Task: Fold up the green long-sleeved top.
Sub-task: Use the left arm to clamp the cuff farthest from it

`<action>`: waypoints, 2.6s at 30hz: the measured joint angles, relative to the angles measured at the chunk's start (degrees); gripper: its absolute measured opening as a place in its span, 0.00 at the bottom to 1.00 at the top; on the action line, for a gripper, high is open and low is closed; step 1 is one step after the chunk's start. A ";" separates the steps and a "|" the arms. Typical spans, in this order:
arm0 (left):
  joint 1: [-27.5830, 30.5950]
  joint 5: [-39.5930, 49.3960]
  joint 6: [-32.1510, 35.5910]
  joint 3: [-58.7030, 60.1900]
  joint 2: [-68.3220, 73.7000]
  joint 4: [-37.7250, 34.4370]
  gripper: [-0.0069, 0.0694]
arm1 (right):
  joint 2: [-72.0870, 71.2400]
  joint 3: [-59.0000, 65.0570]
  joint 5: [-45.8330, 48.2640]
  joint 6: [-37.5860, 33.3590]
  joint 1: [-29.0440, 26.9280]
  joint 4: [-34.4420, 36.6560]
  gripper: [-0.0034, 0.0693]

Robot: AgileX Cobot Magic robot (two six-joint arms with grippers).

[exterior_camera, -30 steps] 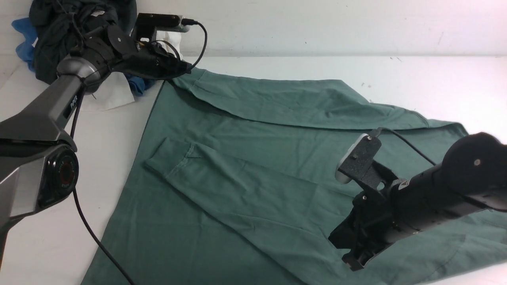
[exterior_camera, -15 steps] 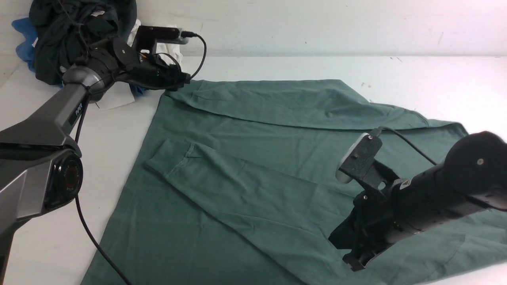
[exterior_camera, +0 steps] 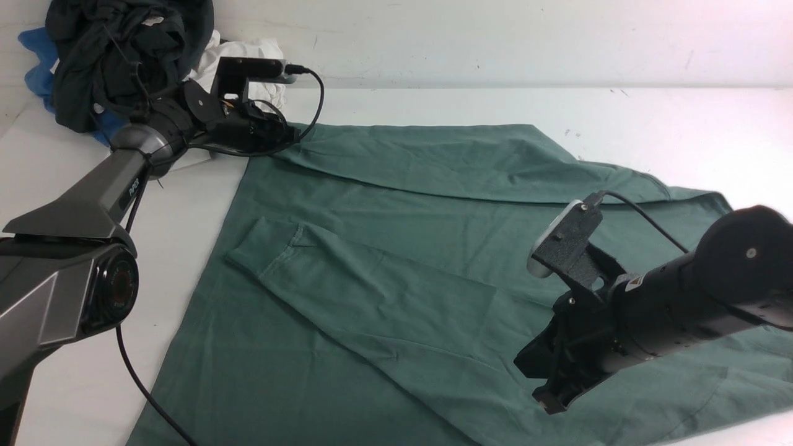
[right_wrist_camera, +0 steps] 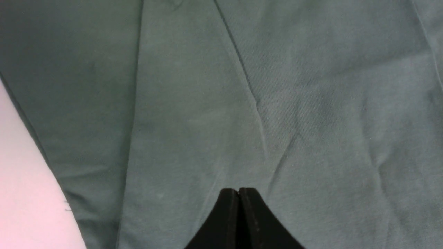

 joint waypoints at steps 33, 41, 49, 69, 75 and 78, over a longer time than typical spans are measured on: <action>0.00 -1.44 4.01 0.11 -3.54 -4.06 0.64 | 0.00 0.11 1.45 0.61 0.00 -0.05 0.03; 0.00 -0.77 4.06 0.11 -2.58 -4.45 0.47 | 0.00 0.11 0.49 0.61 0.00 -0.05 0.03; 0.00 0.50 4.06 0.11 -1.34 -3.69 0.18 | 0.00 0.11 0.54 0.61 0.00 -0.05 0.03; 0.00 1.76 6.42 0.05 -2.30 -5.40 0.54 | 0.00 0.11 0.54 0.61 0.00 -0.05 0.03; 0.00 3.35 6.55 0.05 -1.04 -5.21 0.35 | 0.00 0.11 0.60 0.61 0.00 -0.05 0.03; 0.00 3.11 6.78 0.05 -1.10 -5.21 0.15 | 0.00 0.11 0.87 0.61 0.00 -0.05 0.03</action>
